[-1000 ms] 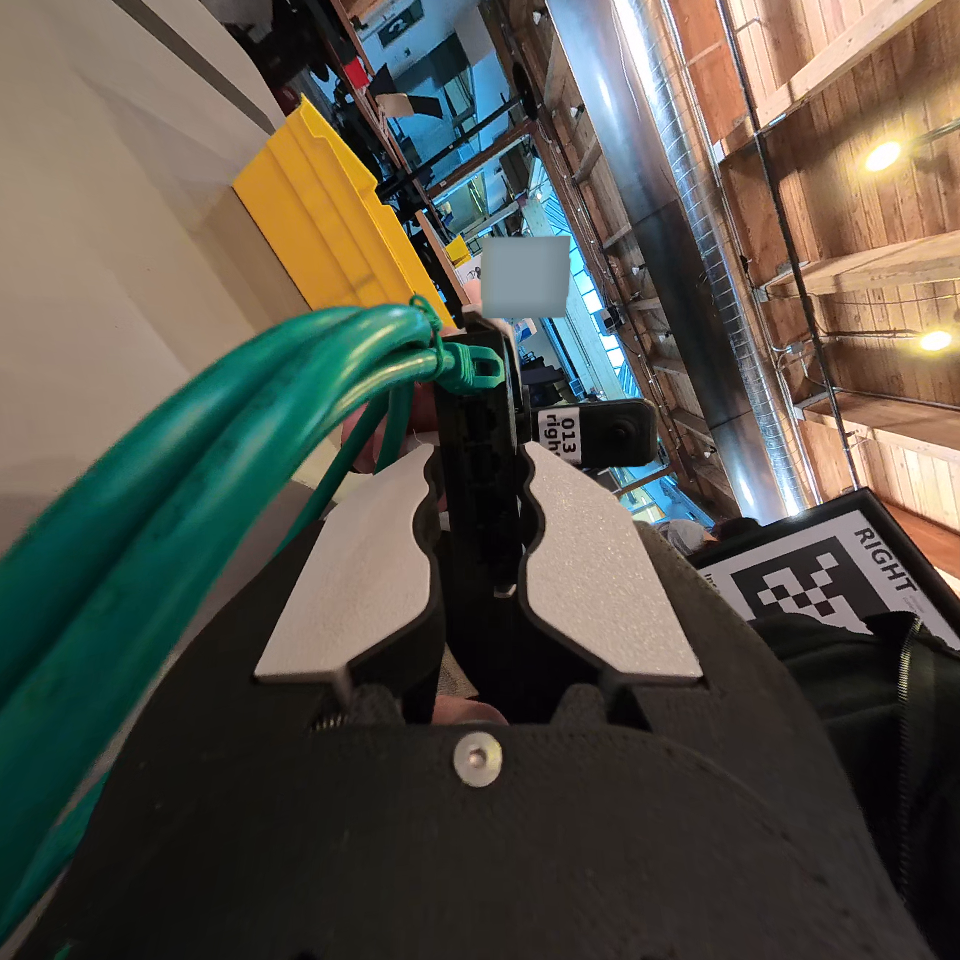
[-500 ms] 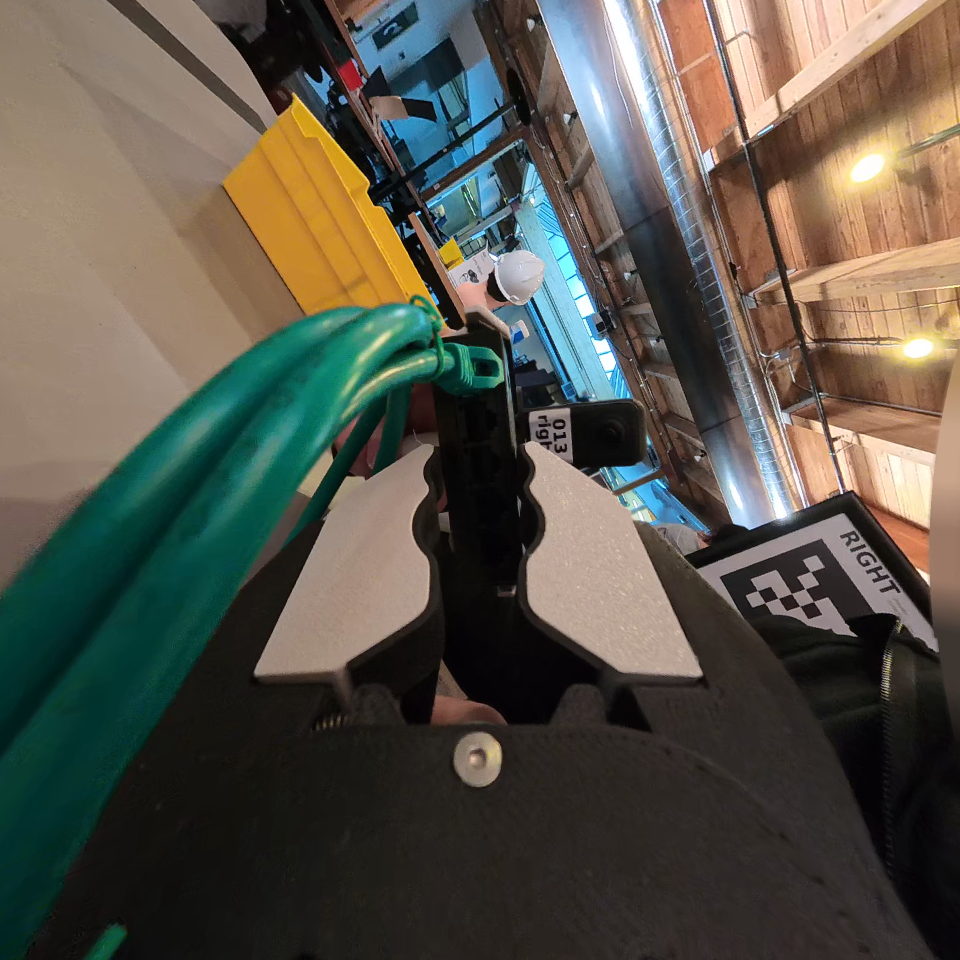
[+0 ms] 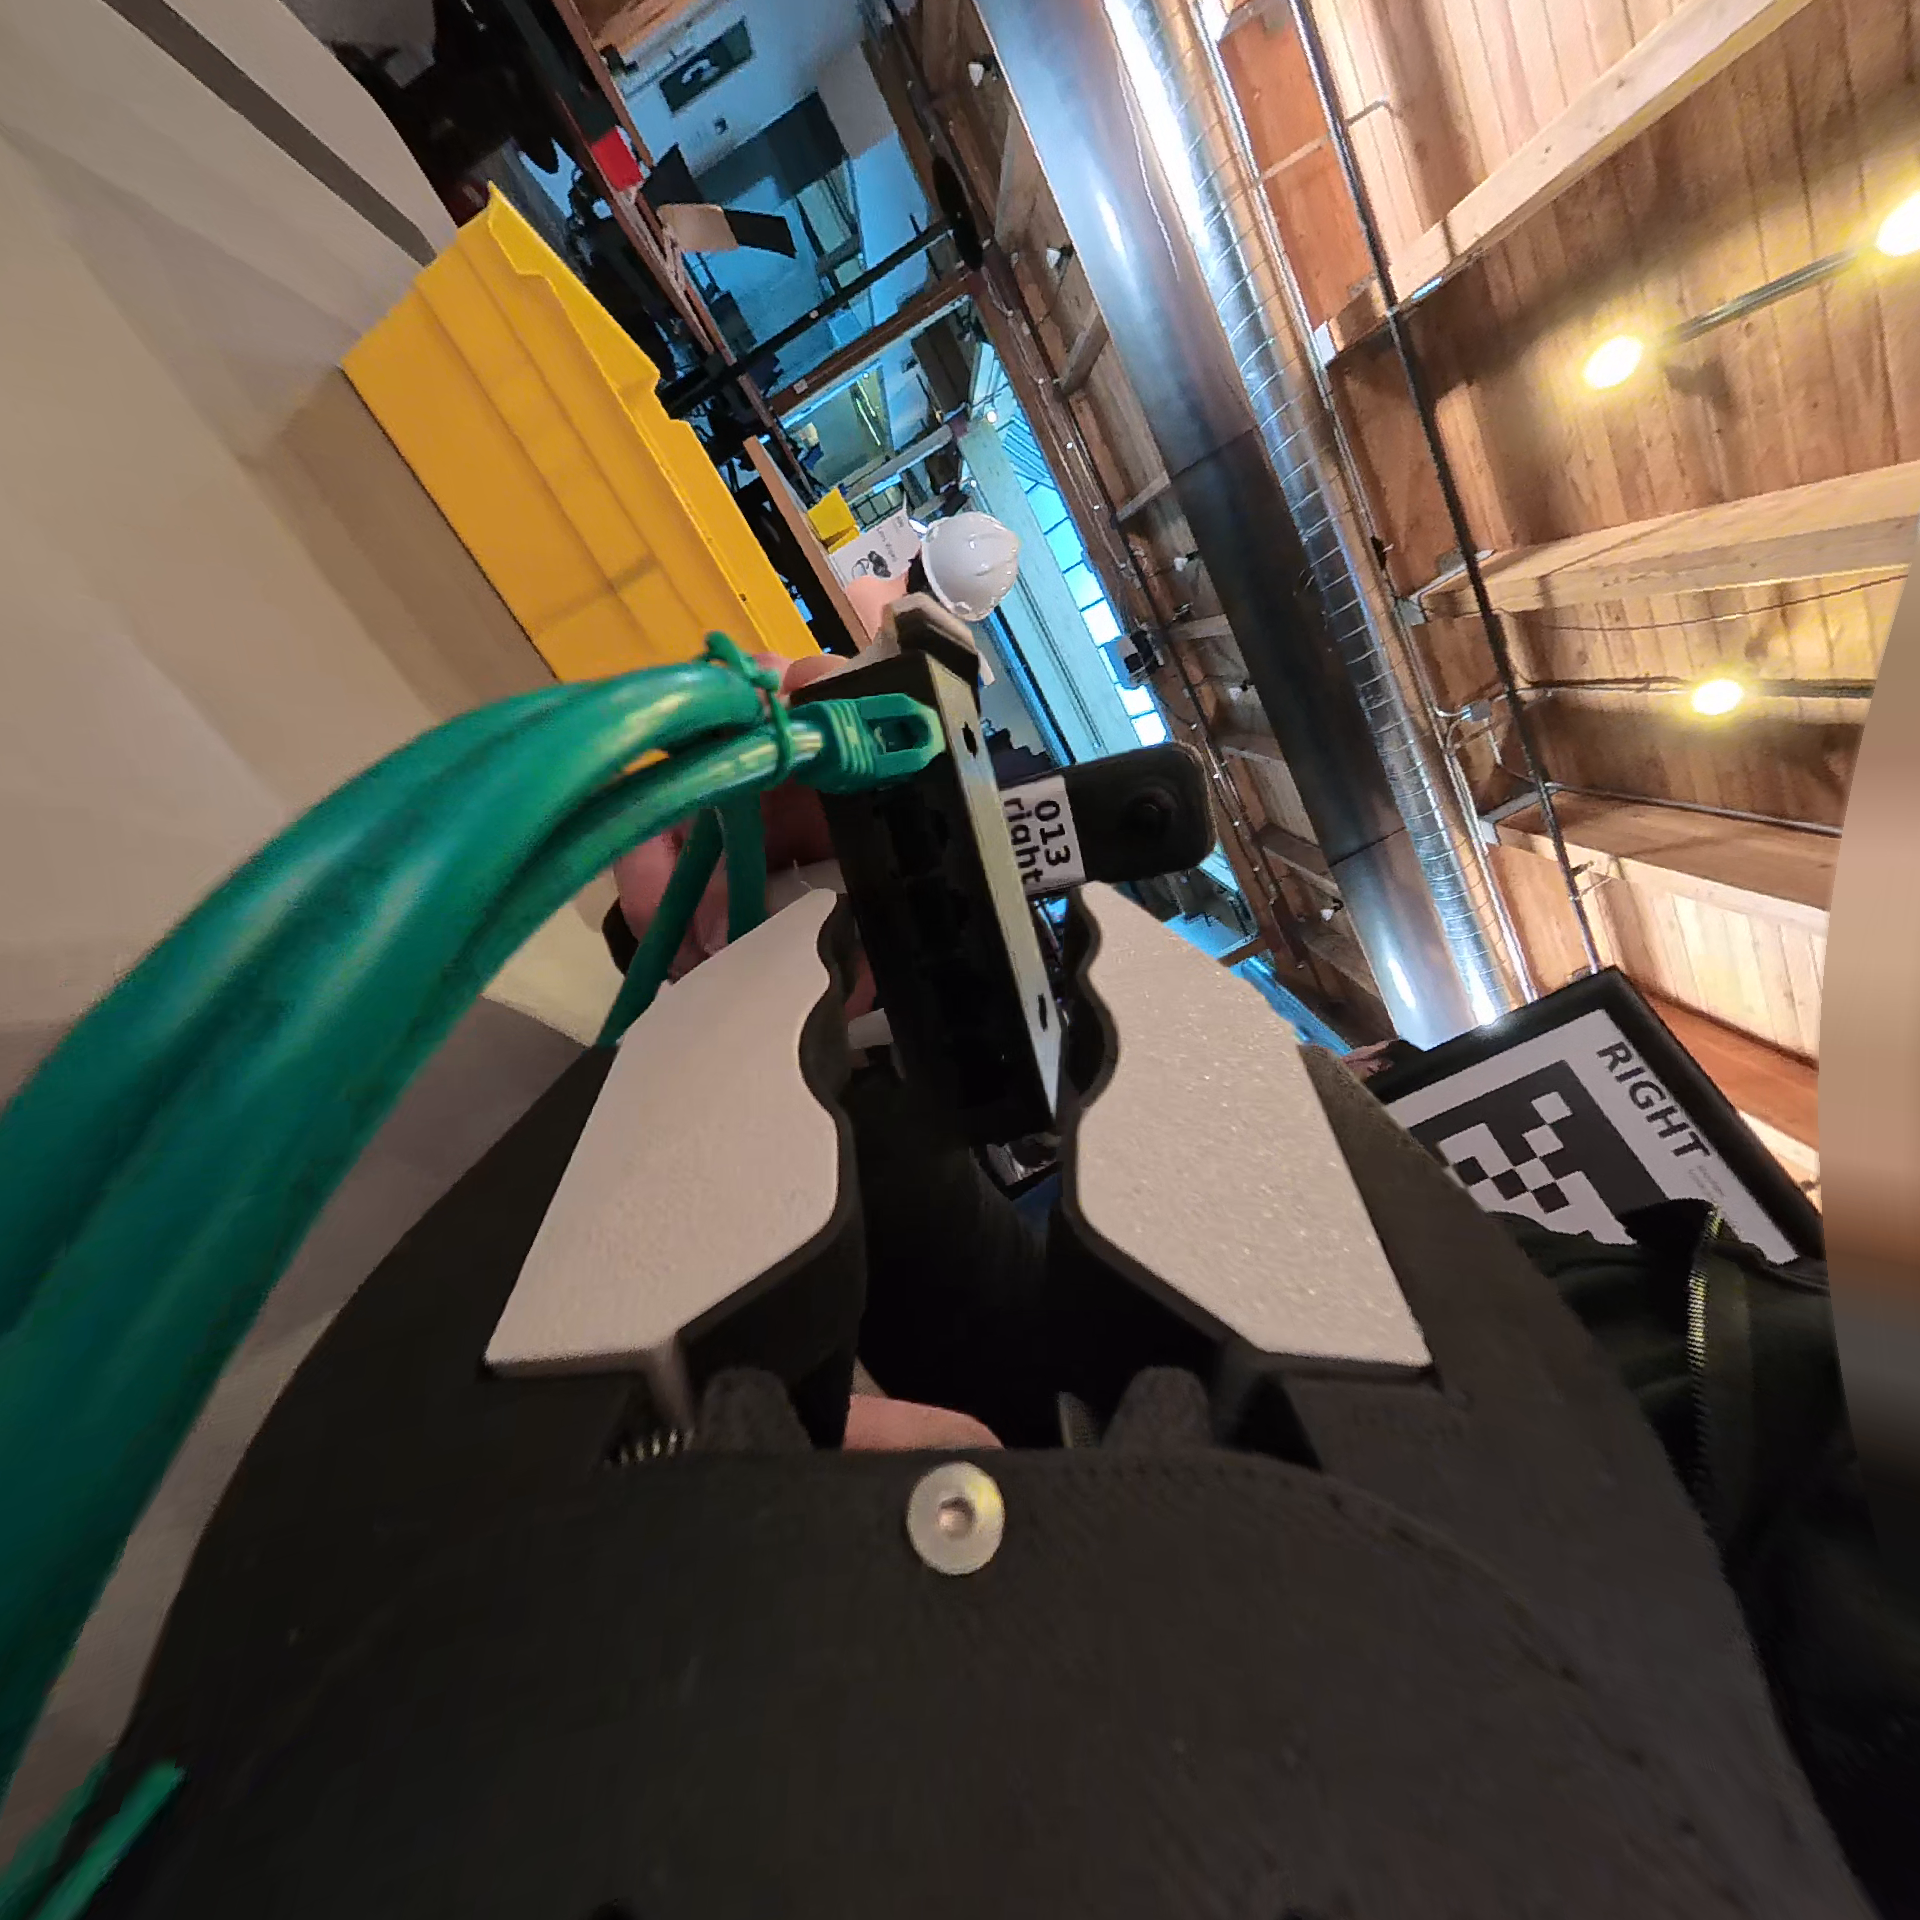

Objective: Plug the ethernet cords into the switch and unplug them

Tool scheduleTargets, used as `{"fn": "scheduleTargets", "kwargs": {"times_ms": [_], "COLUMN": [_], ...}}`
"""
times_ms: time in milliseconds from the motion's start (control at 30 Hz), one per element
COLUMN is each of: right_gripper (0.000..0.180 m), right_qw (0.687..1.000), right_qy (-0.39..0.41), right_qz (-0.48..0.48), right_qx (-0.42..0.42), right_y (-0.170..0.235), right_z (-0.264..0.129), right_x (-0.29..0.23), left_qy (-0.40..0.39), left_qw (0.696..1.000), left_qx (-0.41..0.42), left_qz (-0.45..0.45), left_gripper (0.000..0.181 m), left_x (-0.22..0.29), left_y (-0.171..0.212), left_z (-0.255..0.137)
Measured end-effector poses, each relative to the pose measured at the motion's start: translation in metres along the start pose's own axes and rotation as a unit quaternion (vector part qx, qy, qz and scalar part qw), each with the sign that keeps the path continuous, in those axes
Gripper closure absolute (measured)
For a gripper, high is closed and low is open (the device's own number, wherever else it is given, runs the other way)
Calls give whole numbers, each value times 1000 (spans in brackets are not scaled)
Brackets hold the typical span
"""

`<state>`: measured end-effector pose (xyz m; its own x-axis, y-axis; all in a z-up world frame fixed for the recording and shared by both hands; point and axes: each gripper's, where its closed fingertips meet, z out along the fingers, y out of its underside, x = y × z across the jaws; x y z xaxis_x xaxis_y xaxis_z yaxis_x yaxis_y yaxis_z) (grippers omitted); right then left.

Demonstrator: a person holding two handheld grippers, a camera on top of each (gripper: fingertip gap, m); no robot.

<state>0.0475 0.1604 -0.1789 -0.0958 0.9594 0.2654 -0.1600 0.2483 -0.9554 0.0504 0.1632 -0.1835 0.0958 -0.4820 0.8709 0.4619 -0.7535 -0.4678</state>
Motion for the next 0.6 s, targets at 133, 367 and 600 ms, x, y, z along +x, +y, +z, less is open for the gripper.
{"fn": "scheduleTargets", "kwargs": {"times_ms": [133, 367, 600], "right_gripper": [78, 67, 68], "right_qw": [1000, 997, 996], "right_qy": [5, -12, 6], "right_qz": [-17, -43, -55], "right_qx": [-21, -56, -75], "right_y": [8, 20, 22], "right_z": [3, 10, 13], "right_x": [-1, -11, -7], "left_qy": [-26, -43, -57], "left_qw": [999, 998, 997], "left_qx": [3, -13, 7], "left_qz": [20, 43, 52], "left_gripper": [154, 155, 156], "left_x": [-6, -3, -3], "left_y": [-1, 4, -2], "left_z": [-4, -3, -3]}}
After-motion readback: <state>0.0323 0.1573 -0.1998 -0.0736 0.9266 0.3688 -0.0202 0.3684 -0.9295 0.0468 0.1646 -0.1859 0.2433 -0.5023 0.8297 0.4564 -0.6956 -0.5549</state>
